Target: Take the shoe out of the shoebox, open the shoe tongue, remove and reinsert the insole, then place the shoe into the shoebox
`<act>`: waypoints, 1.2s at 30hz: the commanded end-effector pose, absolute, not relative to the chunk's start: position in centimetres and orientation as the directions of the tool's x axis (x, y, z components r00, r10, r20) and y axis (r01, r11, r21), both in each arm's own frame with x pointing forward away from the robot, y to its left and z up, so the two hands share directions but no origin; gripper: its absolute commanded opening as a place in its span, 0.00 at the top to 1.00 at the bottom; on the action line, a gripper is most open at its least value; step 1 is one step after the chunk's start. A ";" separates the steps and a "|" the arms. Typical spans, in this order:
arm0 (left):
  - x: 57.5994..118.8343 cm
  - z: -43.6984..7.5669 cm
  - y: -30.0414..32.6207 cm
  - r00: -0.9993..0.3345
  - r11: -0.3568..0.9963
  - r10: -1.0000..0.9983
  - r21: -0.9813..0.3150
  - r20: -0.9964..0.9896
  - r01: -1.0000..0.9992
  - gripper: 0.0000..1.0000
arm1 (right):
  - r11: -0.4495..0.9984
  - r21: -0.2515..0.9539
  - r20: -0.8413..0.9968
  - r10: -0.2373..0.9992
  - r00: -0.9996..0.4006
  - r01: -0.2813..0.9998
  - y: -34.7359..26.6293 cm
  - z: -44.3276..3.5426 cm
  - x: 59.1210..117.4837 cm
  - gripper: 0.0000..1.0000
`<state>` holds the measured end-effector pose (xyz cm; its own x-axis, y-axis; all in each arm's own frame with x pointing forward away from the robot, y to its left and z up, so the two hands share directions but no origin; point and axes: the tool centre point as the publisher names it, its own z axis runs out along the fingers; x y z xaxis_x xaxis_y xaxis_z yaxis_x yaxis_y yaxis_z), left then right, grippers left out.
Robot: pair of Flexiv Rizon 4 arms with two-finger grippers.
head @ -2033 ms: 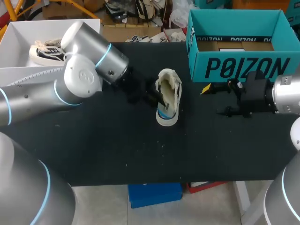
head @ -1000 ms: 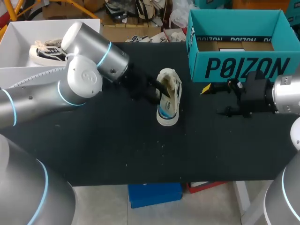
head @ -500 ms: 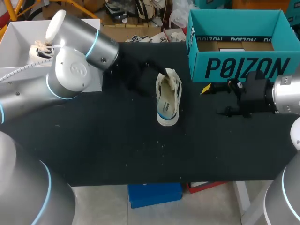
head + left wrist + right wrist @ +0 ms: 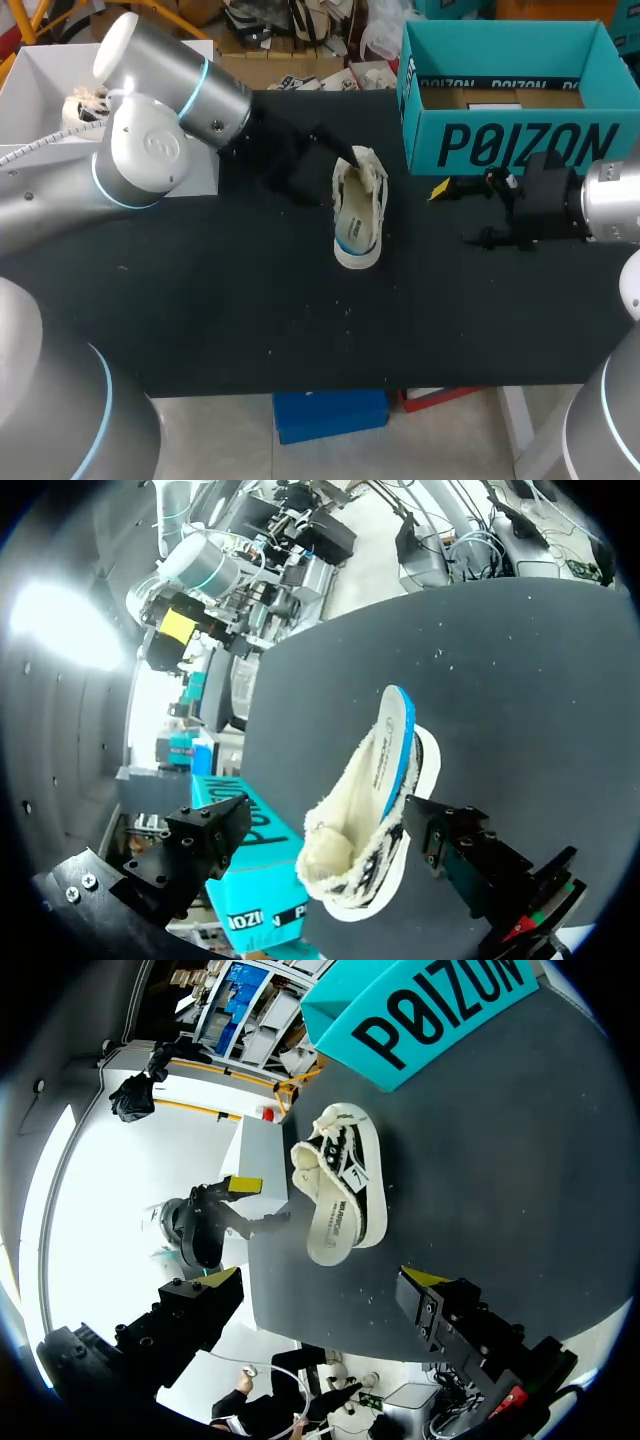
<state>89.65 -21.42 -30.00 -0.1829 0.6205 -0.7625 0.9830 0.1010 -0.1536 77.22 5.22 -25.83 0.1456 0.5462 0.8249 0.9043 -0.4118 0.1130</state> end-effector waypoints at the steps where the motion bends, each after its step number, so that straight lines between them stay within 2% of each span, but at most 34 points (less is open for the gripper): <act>1: 88.8 -31.0 -21.5 -0.175 0.093 0.626 -0.150 -0.760 0.984 0.00 | -0.412 0.112 0.824 0.547 0.147 0.904 5.3 -25.8 77.3 0.00; 4: 88.2 -31.9 -21.6 -0.176 0.078 0.634 -0.164 -0.753 0.983 0.01 | -0.412 0.112 0.824 0.547 0.147 0.904 5.3 -25.8 77.3 0.00; 7: 87.6 -32.7 -21.8 -0.177 0.065 0.649 -0.178 -0.739 0.982 0.11 | -0.412 0.112 0.824 0.547 0.147 0.904 5.3 -25.8 77.3 0.00; 8: 87.5 -33.0 -21.8 -0.177 0.063 0.651 -0.180 -0.738 0.982 0.16 | -0.412 0.112 0.824 0.547 0.147 0.904 5.3 -25.8 77.3 0.00; 10: 87.4 -33.5 -22.0 -0.179 0.055 0.658 -0.190 -0.732 0.980 0.34 | -0.412 0.112 0.824 0.547 0.147 0.904 5.3 -25.8 77.3 0.00; 11: 87.3 -33.8 -22.2 -0.178 0.049 0.663 -0.195 -0.727 0.980 0.50 | -0.412 0.112 0.824 0.547 0.147 0.904 5.3 -25.8 77.3 0.00; 12: 87.3 -34.0 -22.4 -0.179 0.045 0.666 -0.200 -0.724 0.979 0.54 | -0.412 0.112 0.824 0.547 0.147 0.904 5.3 -25.8 77.3 0.00; 14: 87.2 -34.4 -22.7 -0.178 0.038 0.672 -0.206 -0.719 0.978 0.56 | -0.412 0.112 0.824 0.547 0.147 0.904 5.3 -25.8 77.3 0.00; 16: 87.1 -34.6 -23.0 -0.172 0.029 0.683 -0.210 -0.710 0.977 0.63 | -0.412 0.112 0.824 0.547 0.147 0.904 5.3 -25.8 77.3 0.00; 20: 86.9 -34.9 -23.5 -0.159 0.011 0.711 -0.214 -0.685 0.977 0.60 | -0.412 0.112 0.824 0.547 0.147 0.904 5.3 -25.8 77.3 0.00; 25: 86.4 -35.4 -23.4 -0.154 0.001 0.727 -0.222 -0.669 0.975 0.61 | -0.412 0.112 0.824 0.547 0.147 0.904 5.3 -25.8 77.3 0.00; 26: 86.3 -35.5 -23.4 -0.154 -0.001 0.727 -0.225 -0.669 0.974 0.64 | -0.412 0.112 0.824 0.547 0.147 0.904 5.3 -25.8 77.3 0.00; 29: 85.9 -36.1 -23.4 -0.156 -0.007 0.728 -0.234 -0.668 0.972 1.00 | -0.412 0.112 0.824 0.547 0.147 0.904 5.3 -25.8 77.3 0.00; 36: 85.8 -36.5 -23.5 -0.153 -0.020 0.725 -0.242 -0.672 0.970 1.00 | -0.412 0.112 0.824 0.547 0.147 0.904 5.3 -25.8 77.3 0.00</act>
<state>85.71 -23.40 -36.21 -0.1555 0.7278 -0.6679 0.9690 -0.0191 -0.2463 77.22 5.22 -25.83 0.1456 0.5461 0.8249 0.9042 -0.4118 0.1130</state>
